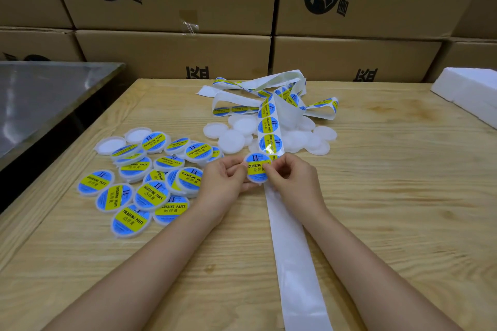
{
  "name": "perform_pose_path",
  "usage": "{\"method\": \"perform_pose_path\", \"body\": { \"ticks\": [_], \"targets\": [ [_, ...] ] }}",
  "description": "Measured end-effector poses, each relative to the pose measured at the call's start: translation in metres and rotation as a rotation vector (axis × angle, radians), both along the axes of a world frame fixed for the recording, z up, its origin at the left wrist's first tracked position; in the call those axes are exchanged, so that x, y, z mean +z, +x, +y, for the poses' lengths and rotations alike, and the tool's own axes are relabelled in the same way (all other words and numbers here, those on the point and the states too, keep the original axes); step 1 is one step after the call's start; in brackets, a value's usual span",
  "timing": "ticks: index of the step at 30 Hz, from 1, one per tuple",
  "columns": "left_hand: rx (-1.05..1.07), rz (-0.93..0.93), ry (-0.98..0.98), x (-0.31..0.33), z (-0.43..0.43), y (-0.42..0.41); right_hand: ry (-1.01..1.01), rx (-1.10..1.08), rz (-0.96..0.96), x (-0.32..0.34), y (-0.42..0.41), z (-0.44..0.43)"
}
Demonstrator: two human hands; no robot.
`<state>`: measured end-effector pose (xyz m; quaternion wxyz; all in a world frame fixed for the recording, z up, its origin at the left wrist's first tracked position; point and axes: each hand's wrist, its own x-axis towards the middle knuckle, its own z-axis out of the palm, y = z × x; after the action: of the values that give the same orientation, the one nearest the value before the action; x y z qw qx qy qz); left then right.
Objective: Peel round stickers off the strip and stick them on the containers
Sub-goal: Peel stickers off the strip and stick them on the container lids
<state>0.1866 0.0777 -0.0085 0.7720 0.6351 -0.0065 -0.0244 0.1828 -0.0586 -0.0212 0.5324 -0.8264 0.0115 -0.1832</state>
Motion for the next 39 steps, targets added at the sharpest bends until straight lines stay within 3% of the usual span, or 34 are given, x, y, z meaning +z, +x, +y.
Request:
{"method": "perform_pose_path", "body": {
  "ticks": [8,16,24,32,39],
  "targets": [
    [0.058,0.086,-0.110,-0.001,-0.005,0.000,-0.368,-0.142,-0.285,0.004,-0.011,0.008],
    [-0.017,0.123,-0.247,0.001,-0.003,0.000,-0.058,-0.121,-0.156,0.007,-0.012,0.009],
    [-0.192,0.118,-0.255,0.002,-0.002,-0.002,0.160,-0.158,-0.172,0.003,-0.006,0.004],
    [-0.217,0.034,-0.235,-0.001,-0.005,-0.009,0.158,-0.194,-0.089,0.003,-0.005,0.007],
    [-0.124,0.051,-0.344,0.002,0.001,-0.002,0.168,0.042,-0.068,0.004,-0.012,0.015]
  ]
}}
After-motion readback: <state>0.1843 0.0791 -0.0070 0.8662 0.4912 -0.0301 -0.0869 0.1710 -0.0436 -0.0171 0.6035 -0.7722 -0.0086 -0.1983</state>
